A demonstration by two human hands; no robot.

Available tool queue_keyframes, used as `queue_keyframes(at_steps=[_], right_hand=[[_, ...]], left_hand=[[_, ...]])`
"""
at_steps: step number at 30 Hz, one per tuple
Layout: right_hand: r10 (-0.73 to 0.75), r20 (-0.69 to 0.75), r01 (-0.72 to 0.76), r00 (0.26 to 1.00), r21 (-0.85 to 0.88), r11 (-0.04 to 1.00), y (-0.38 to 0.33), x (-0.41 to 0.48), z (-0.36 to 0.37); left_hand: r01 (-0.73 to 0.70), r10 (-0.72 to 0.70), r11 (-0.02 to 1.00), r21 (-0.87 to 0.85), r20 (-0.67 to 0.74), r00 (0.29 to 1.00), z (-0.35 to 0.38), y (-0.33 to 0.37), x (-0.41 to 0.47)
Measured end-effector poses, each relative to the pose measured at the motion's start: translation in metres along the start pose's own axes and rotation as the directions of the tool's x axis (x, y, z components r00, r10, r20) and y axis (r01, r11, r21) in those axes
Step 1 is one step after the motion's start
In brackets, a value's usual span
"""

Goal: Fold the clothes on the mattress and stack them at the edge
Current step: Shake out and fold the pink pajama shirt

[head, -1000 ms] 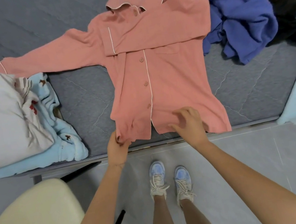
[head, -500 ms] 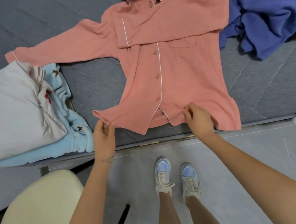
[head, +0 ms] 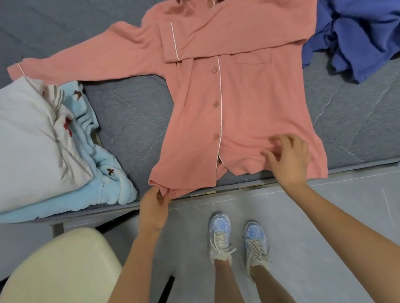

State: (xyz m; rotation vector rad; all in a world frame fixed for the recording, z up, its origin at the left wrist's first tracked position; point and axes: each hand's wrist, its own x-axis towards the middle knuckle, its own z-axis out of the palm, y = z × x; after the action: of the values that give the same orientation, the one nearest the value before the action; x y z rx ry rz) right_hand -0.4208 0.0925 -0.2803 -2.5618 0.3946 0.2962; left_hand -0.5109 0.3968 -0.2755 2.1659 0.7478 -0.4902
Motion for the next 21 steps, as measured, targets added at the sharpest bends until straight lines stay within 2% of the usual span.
queue_keyframes(at_steps=[2,4,6,7,9,11,12,14,16,18,21], right_hand=[[0.054,0.044,-0.055,0.998,0.014,0.998,0.017,0.002,-0.006],[0.11,0.104,-0.114,0.989,0.032,0.993,0.031,0.005,-0.013],[0.114,0.125,-0.117,0.986,0.017,0.993,0.042,0.006,-0.017],[0.107,0.119,-0.108,0.987,0.007,0.994,0.046,0.006,-0.019],[0.13,0.095,-0.133,0.987,0.029,0.991,0.05,0.007,-0.022],[0.18,0.072,-0.188,0.981,0.125,0.974,0.052,0.007,-0.023],[0.202,0.06,-0.21,0.977,0.189,0.959,0.053,0.007,-0.023],[0.239,0.011,-0.232,0.971,0.286,0.93,0.055,0.007,-0.023],[0.289,-0.046,-0.26,0.956,0.319,0.911,0.059,0.01,-0.023],[0.362,-0.04,-0.332,0.932,0.317,0.889,0.065,0.013,-0.024],[0.38,0.004,-0.37,0.925,0.24,0.898,0.075,0.015,-0.026]], left_hand=[[0.037,-0.039,0.998,-0.051,-0.046,0.998,0.004,0.006,0.002],[0.096,-0.115,0.978,-0.188,-0.094,0.989,0.007,0.014,0.003],[0.079,-0.131,0.958,-0.275,-0.178,0.975,0.007,0.02,0.005],[0.035,-0.088,0.974,-0.223,-0.234,0.968,0.007,0.022,0.007],[-0.078,0.104,0.992,0.104,-0.276,0.956,0.008,0.024,0.012],[-0.214,0.293,0.896,0.39,-0.153,0.944,0.013,0.029,0.015],[-0.283,0.338,0.86,0.425,-0.057,0.939,0.017,0.033,0.017],[-0.388,0.38,0.84,0.38,0.098,0.92,0.03,0.043,0.017],[-0.45,0.418,0.817,0.36,0.167,0.893,0.047,0.054,0.015],[-0.468,0.437,0.809,0.355,0.169,0.884,0.067,0.067,0.01],[-0.37,0.374,0.875,0.311,0.051,0.926,0.091,0.085,0.007]])
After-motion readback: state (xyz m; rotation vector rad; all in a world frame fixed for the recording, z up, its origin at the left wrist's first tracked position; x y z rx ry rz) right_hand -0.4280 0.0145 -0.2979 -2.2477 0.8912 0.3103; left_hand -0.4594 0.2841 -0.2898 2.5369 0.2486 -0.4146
